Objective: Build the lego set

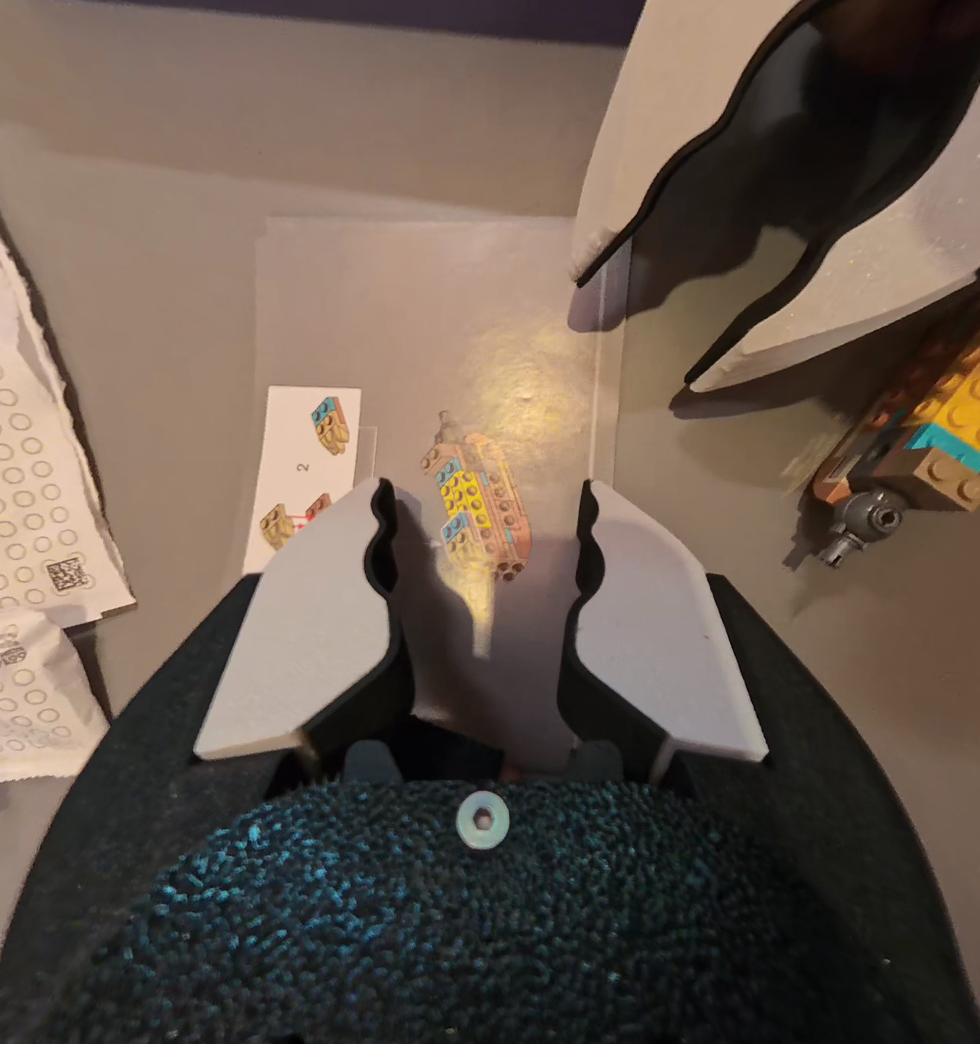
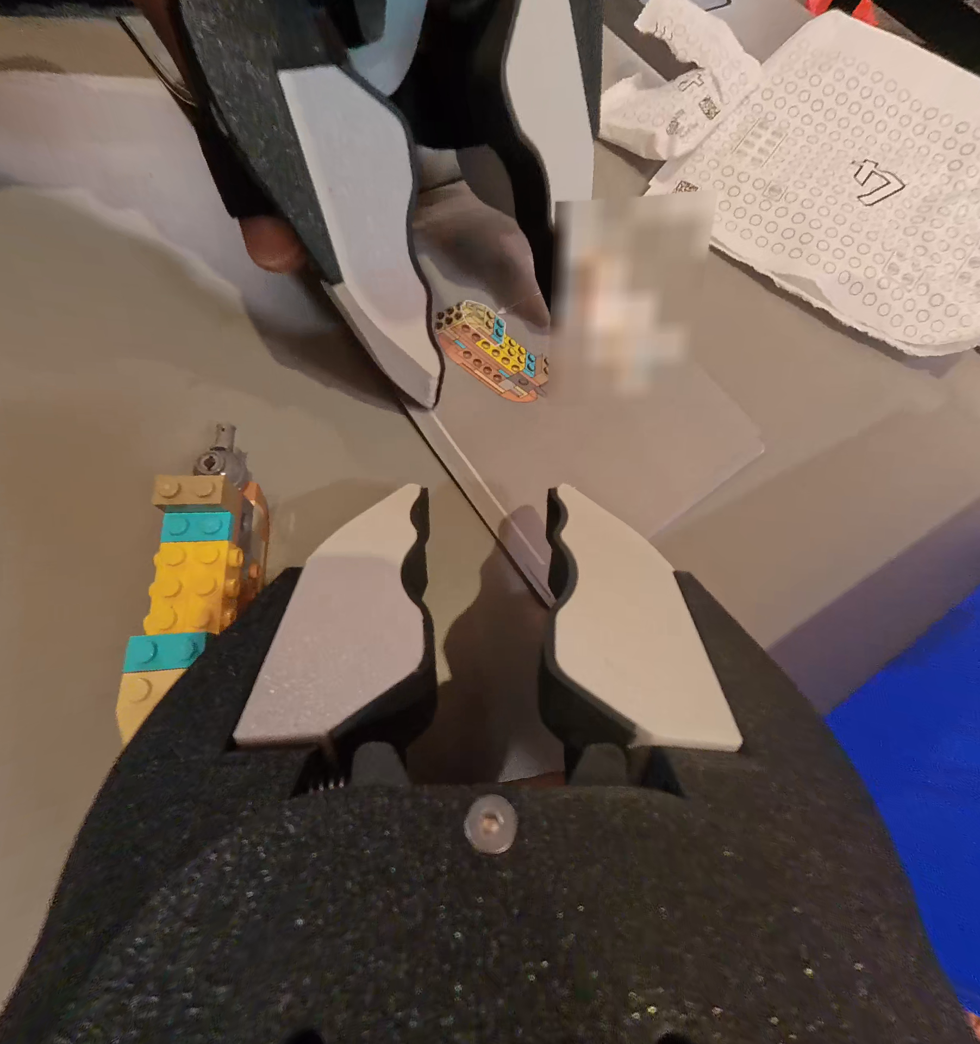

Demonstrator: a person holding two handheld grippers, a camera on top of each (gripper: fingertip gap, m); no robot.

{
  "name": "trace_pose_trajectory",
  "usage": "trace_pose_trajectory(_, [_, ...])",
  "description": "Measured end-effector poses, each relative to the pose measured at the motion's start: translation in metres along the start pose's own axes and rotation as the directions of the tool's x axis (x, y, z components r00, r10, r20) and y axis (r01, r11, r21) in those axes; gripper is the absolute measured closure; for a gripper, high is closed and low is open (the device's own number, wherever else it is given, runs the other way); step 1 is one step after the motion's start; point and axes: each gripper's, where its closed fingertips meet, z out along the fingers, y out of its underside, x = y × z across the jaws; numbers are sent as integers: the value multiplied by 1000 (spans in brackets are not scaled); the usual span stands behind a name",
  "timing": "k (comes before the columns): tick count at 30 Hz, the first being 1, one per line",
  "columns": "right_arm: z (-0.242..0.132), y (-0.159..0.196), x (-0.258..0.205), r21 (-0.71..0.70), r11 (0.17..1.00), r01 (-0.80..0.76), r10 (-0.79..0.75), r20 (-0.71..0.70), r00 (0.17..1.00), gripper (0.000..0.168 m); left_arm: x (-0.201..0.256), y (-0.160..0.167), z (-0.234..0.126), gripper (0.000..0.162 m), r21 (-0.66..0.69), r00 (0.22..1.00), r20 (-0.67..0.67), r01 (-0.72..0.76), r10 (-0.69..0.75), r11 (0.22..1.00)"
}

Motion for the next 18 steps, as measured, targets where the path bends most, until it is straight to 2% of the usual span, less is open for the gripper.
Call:
trace_pose_trajectory(5, [5, 13, 15, -96, 995, -37, 29, -78, 997, 128, -2, 5, -3, 100, -17, 1000, 7, 3, -3, 1000])
trace_pose_trajectory(8, [7, 14, 17, -113, 992, -58, 49, -77, 996, 128, -2, 4, -6, 100, -18, 1000, 12, -7, 7, 1000])
trace_pose_trajectory(15, [10, 17, 8, -156, 984, -88, 92, 18, 996, 131, 0, 1, -15, 100, -15, 1000, 14, -16, 16, 1000])
trace_pose_trajectory(18, [11, 16, 3, -165, 981, -103, 112, 47, 993, 123, 4, 5, -18, 99, -29, 1000, -9, -16, 16, 999])
